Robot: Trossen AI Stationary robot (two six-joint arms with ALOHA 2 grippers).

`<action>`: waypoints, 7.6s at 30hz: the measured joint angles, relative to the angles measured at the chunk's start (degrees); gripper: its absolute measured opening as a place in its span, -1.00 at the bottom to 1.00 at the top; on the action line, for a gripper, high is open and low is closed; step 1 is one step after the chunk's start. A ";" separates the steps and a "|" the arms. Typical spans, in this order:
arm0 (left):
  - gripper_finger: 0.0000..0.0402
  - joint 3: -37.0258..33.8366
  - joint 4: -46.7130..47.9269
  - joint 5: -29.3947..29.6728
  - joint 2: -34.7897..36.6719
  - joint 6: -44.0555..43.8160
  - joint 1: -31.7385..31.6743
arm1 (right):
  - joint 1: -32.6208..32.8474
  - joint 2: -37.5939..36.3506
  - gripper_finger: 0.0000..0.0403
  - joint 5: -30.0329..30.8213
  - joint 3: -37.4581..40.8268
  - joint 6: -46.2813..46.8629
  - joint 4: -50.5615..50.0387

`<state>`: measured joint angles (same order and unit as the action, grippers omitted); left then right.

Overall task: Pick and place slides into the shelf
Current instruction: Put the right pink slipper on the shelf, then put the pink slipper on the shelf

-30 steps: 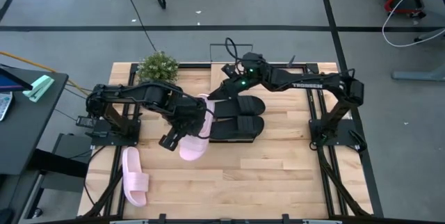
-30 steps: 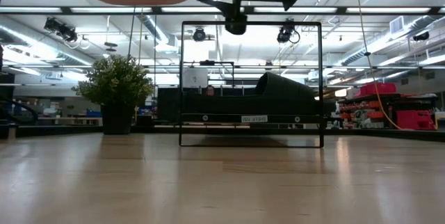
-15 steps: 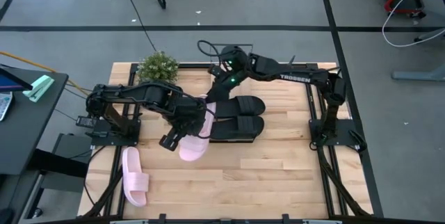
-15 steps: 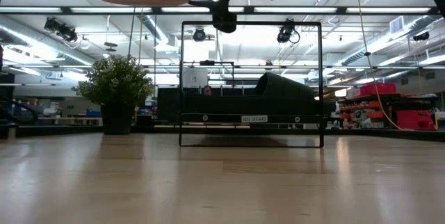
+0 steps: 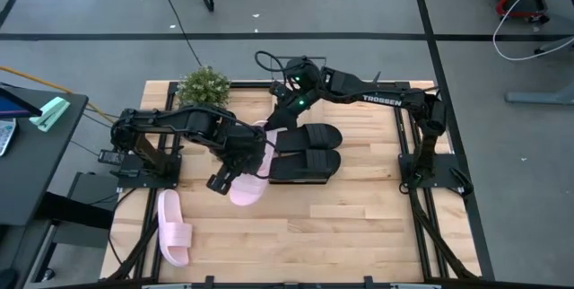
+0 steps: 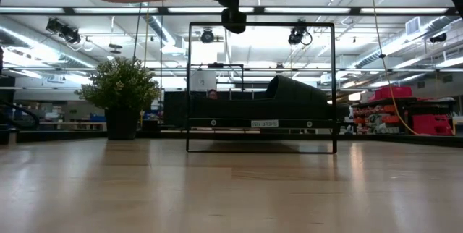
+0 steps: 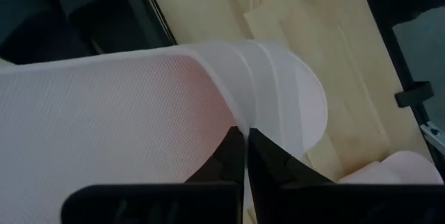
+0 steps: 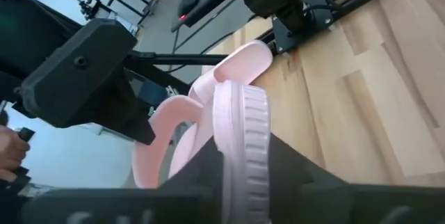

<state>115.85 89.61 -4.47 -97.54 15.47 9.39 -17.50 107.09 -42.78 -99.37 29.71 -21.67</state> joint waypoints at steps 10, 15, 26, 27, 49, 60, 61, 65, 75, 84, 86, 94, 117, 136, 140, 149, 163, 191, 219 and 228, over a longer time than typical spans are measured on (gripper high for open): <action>-0.68 0.00 0.28 5.17 0.01 -5.08 -0.02 | -0.91 -0.91 -0.69 4.89 0.03 -2.41 -3.68; -0.48 0.00 0.36 10.20 0.02 -6.96 -0.28 | -1.51 -1.82 -0.69 9.92 0.11 -5.62 -8.39; -0.23 -0.01 0.39 23.11 0.33 -10.83 -1.78 | -5.11 -8.66 -0.69 34.22 0.10 -7.91 -13.15; -0.22 -0.02 0.39 23.58 0.48 -11.49 -2.04 | -5.66 -9.52 -0.69 37.07 0.11 -7.96 -13.80; -0.41 0.00 -6.33 37.49 9.50 -29.90 -6.72 | -18.38 -42.51 -0.69 44.70 50.13 24.91 17.39; -0.39 0.00 -9.30 37.46 9.40 -29.35 -6.67 | -19.56 -35.18 -0.69 43.23 62.45 33.27 36.46; -0.39 0.00 -9.30 37.49 9.40 -29.35 -6.67 | -19.62 -34.30 -0.69 43.02 62.31 33.24 36.46; -0.42 0.00 -9.34 37.46 9.40 -29.81 -6.67 | -19.58 -30.93 -0.69 42.27 60.74 31.86 36.79; -0.44 0.00 -9.56 37.46 9.40 -29.87 -6.67 | -18.72 -25.15 -0.69 39.10 58.58 31.07 38.10; -0.46 0.00 -10.22 37.46 9.40 -29.78 -6.67 | -16.39 -21.10 -0.69 36.86 58.55 30.30 38.21; -0.46 0.00 -10.23 37.46 9.40 -29.78 -6.67 | -16.33 -20.57 -0.69 37.02 58.53 29.79 38.22; -0.47 0.00 -10.26 37.46 9.40 -29.69 -6.67 | -16.33 -20.00 -0.69 37.93 58.49 27.33 37.16; -0.47 0.00 -10.63 37.46 9.38 -29.71 -6.67 | -16.33 -20.02 -0.60 40.81 58.45 20.76 27.23; -0.47 0.00 -11.96 37.46 9.38 -29.67 -6.67 | -16.50 -20.02 -0.16 41.44 58.62 19.27 26.21; -0.47 0.00 -11.96 37.46 9.38 -29.66 -6.67 | -16.50 -20.02 -0.02 41.41 58.62 19.31 26.17; -0.47 0.00 -11.84 37.46 9.35 -29.67 -6.67 | -17.66 -20.95 0.12 44.01 58.62 17.71 24.30; -0.47 -0.17 -6.83 28.12 9.35 -31.98 -5.24 | -20.51 -35.56 0.10 42.19 58.62 7.31 22.05; -0.59 -33.97 -17.47 13.51 10.38 -49.20 1.33 | 7.10 -49.77 0.04 33.44 58.58 -9.41 25.59; -0.27 -44.41 -13.38 -8.26 10.62 -82.82 26.99 | 16.97 -49.79 0.01 35.15 58.55 -10.72 24.61; -0.46 -64.45 -25.61 -18.66 17.55 -77.84 22.98 | 28.74 -48.06 0.01 47.73 58.51 0.86 27.26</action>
<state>51.41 64.00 -23.13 -79.99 -62.37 32.37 11.25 59.03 4.95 -40.86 30.57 5.59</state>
